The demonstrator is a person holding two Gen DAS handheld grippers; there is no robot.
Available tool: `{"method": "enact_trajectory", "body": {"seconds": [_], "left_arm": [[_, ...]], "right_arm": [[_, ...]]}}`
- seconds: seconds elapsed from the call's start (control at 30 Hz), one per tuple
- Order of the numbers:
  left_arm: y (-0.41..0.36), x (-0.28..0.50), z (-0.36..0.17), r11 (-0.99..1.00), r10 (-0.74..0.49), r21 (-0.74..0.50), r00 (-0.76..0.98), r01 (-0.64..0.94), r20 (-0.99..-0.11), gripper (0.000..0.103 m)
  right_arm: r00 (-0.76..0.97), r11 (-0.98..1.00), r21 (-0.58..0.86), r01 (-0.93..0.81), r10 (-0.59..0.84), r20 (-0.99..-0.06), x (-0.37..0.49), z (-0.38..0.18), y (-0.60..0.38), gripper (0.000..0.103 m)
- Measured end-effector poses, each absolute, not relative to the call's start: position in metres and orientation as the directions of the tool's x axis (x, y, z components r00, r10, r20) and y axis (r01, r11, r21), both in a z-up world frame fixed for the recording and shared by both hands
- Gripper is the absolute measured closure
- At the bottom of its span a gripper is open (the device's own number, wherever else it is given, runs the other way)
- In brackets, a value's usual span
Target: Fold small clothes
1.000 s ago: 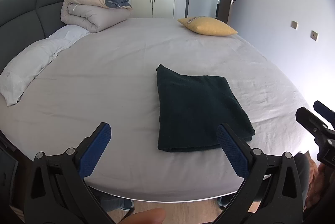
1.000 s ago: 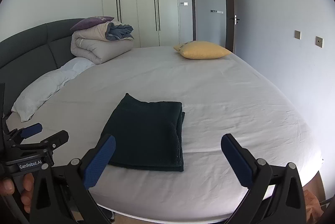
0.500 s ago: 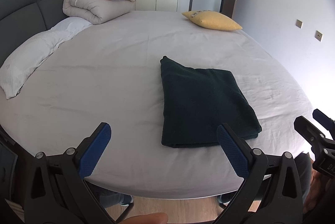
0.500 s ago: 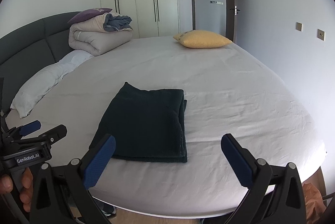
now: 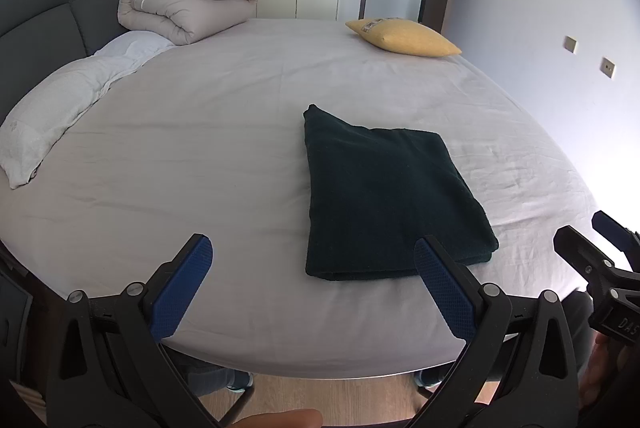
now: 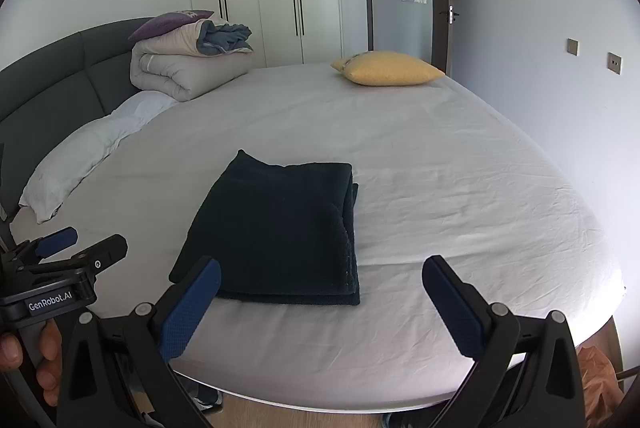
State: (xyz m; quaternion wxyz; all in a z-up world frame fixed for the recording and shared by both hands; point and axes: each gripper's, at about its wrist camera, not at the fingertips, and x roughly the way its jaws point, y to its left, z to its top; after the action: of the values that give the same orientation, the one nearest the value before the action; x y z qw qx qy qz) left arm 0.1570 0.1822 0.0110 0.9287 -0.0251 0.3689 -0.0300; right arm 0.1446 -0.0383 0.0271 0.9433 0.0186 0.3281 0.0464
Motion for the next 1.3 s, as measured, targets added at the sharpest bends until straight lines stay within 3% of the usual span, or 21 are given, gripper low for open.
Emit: {"method": "enact_trajectory", "body": {"seconds": [1.3], "left_arm": [[0.1800,0.1584,0.0038,0.997,-0.078,-0.069,0.720,0.041,-0.689,0.000]], "right_arm": [[0.772,0.995,0.068,-0.077,0.103,-0.627,0.1459,0.0215,-0.0377,0.000]]}}
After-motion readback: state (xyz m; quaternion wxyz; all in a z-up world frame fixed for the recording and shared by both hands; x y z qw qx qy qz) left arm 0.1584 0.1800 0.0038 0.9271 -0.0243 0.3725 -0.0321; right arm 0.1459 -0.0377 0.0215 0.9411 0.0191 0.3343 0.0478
